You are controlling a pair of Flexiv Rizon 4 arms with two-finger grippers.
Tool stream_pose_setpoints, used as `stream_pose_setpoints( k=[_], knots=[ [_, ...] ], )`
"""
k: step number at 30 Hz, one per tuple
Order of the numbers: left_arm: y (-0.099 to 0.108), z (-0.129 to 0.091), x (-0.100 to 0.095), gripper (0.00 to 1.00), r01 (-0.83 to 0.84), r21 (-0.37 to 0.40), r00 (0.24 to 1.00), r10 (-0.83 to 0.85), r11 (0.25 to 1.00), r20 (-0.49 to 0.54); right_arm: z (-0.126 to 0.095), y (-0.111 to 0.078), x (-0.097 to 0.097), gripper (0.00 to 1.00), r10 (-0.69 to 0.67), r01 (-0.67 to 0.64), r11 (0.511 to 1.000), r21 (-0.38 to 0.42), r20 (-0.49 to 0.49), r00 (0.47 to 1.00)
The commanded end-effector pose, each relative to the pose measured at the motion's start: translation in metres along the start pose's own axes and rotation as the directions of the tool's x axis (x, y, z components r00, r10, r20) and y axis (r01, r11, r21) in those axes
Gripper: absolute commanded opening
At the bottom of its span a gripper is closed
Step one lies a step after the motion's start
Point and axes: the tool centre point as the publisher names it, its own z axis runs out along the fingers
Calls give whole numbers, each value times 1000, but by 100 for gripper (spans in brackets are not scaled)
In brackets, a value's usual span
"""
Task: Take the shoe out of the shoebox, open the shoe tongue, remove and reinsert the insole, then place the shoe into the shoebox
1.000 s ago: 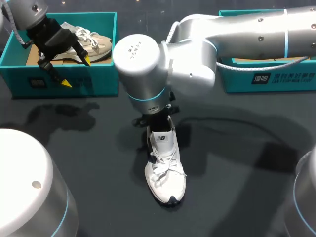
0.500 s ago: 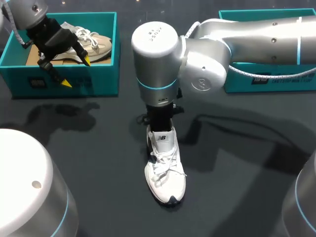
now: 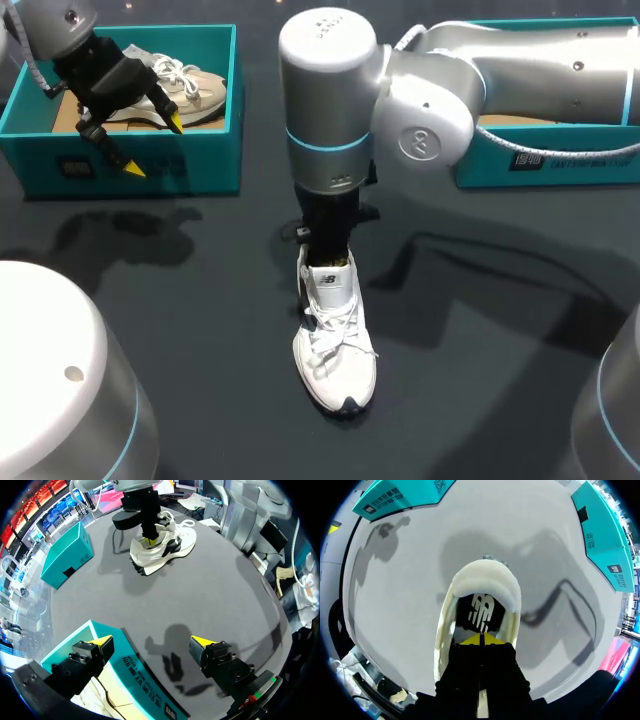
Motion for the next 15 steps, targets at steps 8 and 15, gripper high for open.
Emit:
stream_pose_setpoints(
  k=[8,15],
  knots=[
    [0,0,0,100,0,-2,1000,0,1000,-1,-8,-14,18,20,20,-21,998,52,16,1000],
    [0,0,0,100,0,-2,1000,0,1000,-1,-14,-19,27,32,30,-32,997,64,33,999]
  ],
)
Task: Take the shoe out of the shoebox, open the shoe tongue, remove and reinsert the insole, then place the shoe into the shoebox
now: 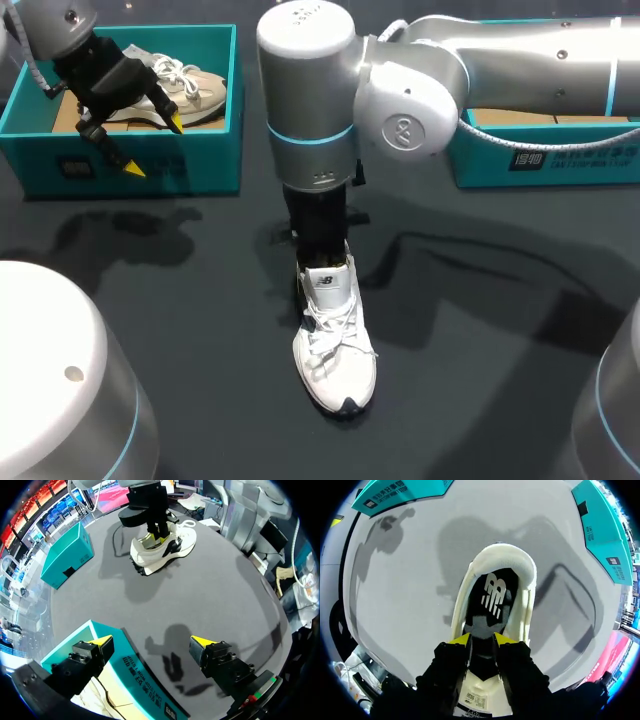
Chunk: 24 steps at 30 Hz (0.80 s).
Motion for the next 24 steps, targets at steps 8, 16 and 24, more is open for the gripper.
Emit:
stream_pose_setpoints(
  k=[8,16,24],
  knots=[
    [0,0,0,100,0,-2,1000,0,1000,-1,2,-4,3,46,18,-18,1000,1,9,1000],
    [0,0,0,100,0,-2,1000,0,1000,-1,-1,-12,-4,68,44,-44,999,-6,8,999],
    [0,0,0,100,0,-2,1000,0,1000,-1,-8,-22,-9,89,63,-63,998,-16,14,998]
  ],
)
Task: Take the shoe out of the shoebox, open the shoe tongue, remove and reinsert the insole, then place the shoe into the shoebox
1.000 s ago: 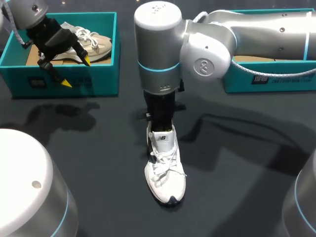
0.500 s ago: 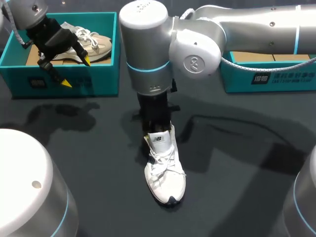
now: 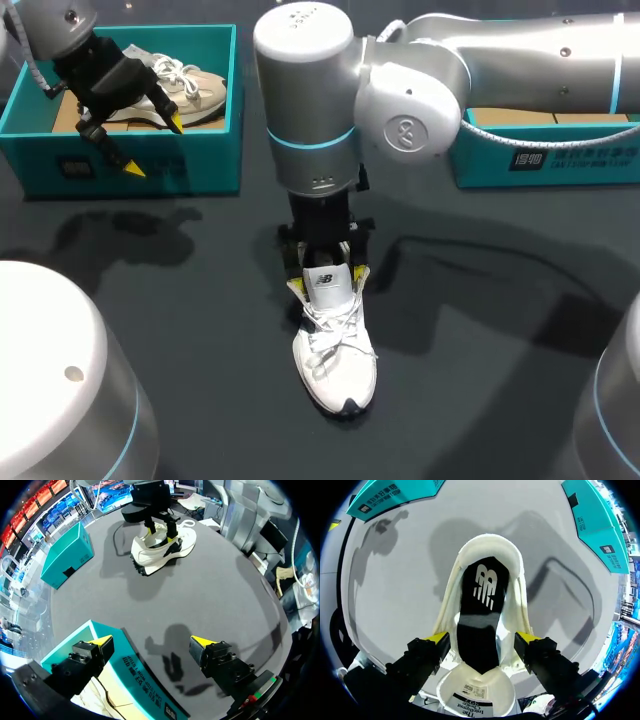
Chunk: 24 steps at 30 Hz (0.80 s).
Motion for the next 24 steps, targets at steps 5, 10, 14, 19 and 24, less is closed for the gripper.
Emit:
stream_pose_setpoints(
  k=[5,10,14,19,24],
  knots=[
    [0,0,0,100,0,-2,1000,0,1000,-1,-6,-18,-6,98,1,-1,1000,-21,-26,1000],
    [0,0,0,100,0,-2,1000,0,1000,-1,-9,-24,-4,100,-12,12,1000,-9,-28,1000],
    [0,0,0,100,0,-2,1000,0,1000,-1,-7,-27,-3,100,-17,17,1000,-2,-29,999],
    [0,0,0,100,0,-2,1000,0,1000,-1,-10,-39,-4,100,0,0,1000,-18,-33,999],
    [0,0,0,100,0,-2,1000,0,1000,-1,-11,-56,0,95,-1,0,1000,-26,-39,999]
  ],
)
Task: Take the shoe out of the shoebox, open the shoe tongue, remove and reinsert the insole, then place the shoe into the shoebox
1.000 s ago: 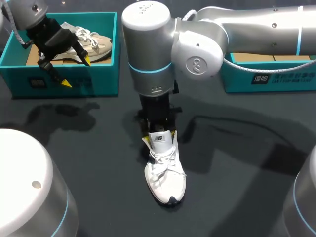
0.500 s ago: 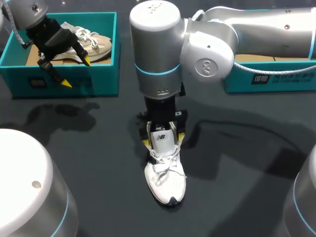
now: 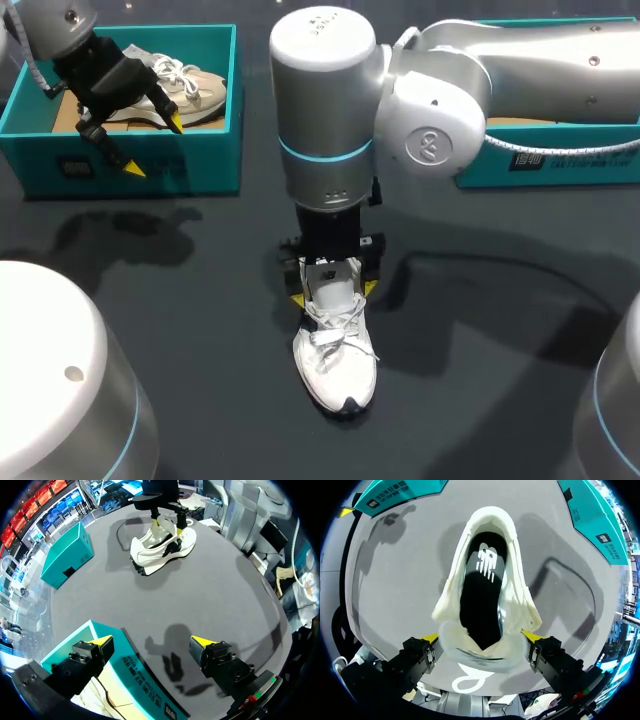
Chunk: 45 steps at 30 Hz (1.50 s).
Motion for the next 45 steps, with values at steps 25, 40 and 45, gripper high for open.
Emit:
stream_pose_setpoints(
  k=[25,40,45],
  knots=[
    [0,0,0,100,0,-2,1000,0,1000,-1,-21,-77,13,46,19,-19,994,-106,1,1000],
    [0,0,0,100,0,-2,1000,0,1000,-1,-8,-25,7,40,-74,72,990,-121,-7,997],
    [0,0,0,100,0,-2,1000,0,1000,-1,5,-10,1,37,-84,81,992,-94,-30,996]
  ],
)
